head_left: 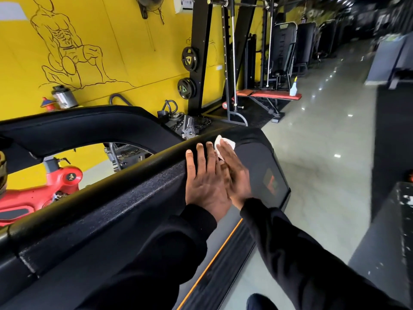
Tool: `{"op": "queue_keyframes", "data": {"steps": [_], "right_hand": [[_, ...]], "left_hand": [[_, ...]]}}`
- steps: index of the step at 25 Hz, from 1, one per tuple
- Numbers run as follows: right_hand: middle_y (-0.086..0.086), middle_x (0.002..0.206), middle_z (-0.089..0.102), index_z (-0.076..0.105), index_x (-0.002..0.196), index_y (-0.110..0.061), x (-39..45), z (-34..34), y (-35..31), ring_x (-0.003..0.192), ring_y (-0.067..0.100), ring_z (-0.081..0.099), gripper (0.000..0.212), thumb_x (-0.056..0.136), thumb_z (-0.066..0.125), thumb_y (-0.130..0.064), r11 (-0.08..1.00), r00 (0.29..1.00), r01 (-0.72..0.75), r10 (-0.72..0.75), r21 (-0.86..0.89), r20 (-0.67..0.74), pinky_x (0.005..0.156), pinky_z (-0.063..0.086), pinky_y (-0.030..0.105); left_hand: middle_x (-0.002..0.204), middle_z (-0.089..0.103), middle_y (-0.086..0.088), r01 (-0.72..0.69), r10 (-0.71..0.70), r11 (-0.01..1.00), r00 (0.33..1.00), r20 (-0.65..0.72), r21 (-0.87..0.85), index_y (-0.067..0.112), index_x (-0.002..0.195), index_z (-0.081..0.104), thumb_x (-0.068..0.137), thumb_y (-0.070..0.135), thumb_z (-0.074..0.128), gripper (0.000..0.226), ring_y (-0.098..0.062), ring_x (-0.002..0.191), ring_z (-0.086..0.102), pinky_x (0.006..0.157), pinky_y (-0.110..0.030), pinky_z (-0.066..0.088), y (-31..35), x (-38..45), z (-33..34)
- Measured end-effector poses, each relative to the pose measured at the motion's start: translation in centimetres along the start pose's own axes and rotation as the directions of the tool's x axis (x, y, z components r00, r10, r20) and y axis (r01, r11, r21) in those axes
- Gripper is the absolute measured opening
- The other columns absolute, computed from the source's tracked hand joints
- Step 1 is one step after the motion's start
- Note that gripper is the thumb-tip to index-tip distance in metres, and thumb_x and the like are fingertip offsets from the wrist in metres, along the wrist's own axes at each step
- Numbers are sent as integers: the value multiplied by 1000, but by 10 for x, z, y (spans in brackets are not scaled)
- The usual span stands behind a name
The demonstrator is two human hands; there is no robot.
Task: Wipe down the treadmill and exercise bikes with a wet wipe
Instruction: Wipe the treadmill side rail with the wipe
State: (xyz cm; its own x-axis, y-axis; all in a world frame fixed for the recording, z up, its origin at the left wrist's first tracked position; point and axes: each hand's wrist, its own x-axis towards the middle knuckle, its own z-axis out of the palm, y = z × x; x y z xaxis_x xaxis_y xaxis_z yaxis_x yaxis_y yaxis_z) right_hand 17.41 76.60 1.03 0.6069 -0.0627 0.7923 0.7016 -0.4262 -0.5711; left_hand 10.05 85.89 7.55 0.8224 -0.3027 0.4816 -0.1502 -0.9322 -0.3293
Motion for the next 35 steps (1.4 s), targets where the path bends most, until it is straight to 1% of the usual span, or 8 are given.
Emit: {"op": "queue_keyframes", "data": {"steps": [5, 9, 13, 17, 21, 25, 29, 35], "right_hand": [[11, 149, 43, 47, 141, -4, 36, -8, 29, 143, 18, 32, 50, 101, 33, -30, 989, 988, -146, 147, 14, -54, 115, 32, 38], [15, 149, 42, 48, 139, 2, 24, -11, 75, 143, 25, 32, 46, 102, 32, -21, 993, 992, 115, -114, 14, -62, 117, 28, 38], [15, 151, 40, 45, 140, 2, 42, -10, 106, 144, 25, 31, 45, 101, 36, -17, 994, 990, -45, 58, 99, -127, 117, 28, 48], [16, 151, 39, 46, 139, 2, 29, -23, 142, 143, 28, 32, 46, 96, 41, -13, 990, 988, 138, -137, 19, -67, 112, 33, 55], [18, 153, 34, 40, 143, 4, 50, -20, 143, 146, 28, 27, 52, 94, 39, -12, 991, 987, -99, 109, 86, -120, 116, 25, 55], [16, 153, 34, 41, 142, 4, 31, -29, 164, 145, 29, 28, 50, 94, 39, -11, 986, 986, 165, -165, 33, 4, 115, 27, 54], [15, 156, 30, 36, 146, -1, 56, -35, 180, 147, 25, 22, 54, 94, 35, -15, 984, 982, -166, 171, 70, -82, 115, 25, 56], [10, 155, 34, 41, 145, -7, 61, -50, 201, 146, 23, 25, 48, 99, 35, -19, 997, 997, 62, -64, 42, 38, 117, 25, 51]], "left_hand": [[152, 37, -24, -23, 23, 999, 1000, -13, -26, 0, 146, 37, 83, 43, 27, 76, -44, 143, 28, 118, -60, 4, 19, 25, 13], [152, 37, -24, 23, -25, 999, 998, -54, -25, -4, 144, 43, 85, 40, 28, 74, -43, 142, 30, 118, -59, 6, 36, 48, 32], [153, 36, -25, 49, -49, 999, 998, -35, 11, -4, 145, 39, 86, 38, 31, 73, -42, 143, 31, 118, -59, 10, 62, 76, 44], [159, 26, -21, 71, -70, 993, 997, -13, 90, -4, 148, 36, 80, 39, 39, 80, -37, 148, 21, 120, -58, 2, 69, 86, 55], [159, 26, -21, 91, -90, 989, 996, -16, 117, -5, 146, 38, 79, 39, 46, 81, -37, 148, 22, 120, -59, 3, 78, 95, 60], [158, 28, -19, 75, -75, 988, 997, -8, 138, -4, 146, 39, 77, 39, 48, 82, -38, 147, 23, 120, -59, 2, 82, 100, 65], [158, 27, -20, 58, -66, 986, 997, 49, 159, -5, 146, 39, 67, 44, 40, 93, -39, 147, 23, 119, -60, 2, 88, 110, 66], [156, 32, -21, 9, -22, 986, 997, 78, 167, -4, 146, 40, 73, 36, 35, 83, -38, 146, 27, 117, -62, 12, 103, 131, 74]]}}
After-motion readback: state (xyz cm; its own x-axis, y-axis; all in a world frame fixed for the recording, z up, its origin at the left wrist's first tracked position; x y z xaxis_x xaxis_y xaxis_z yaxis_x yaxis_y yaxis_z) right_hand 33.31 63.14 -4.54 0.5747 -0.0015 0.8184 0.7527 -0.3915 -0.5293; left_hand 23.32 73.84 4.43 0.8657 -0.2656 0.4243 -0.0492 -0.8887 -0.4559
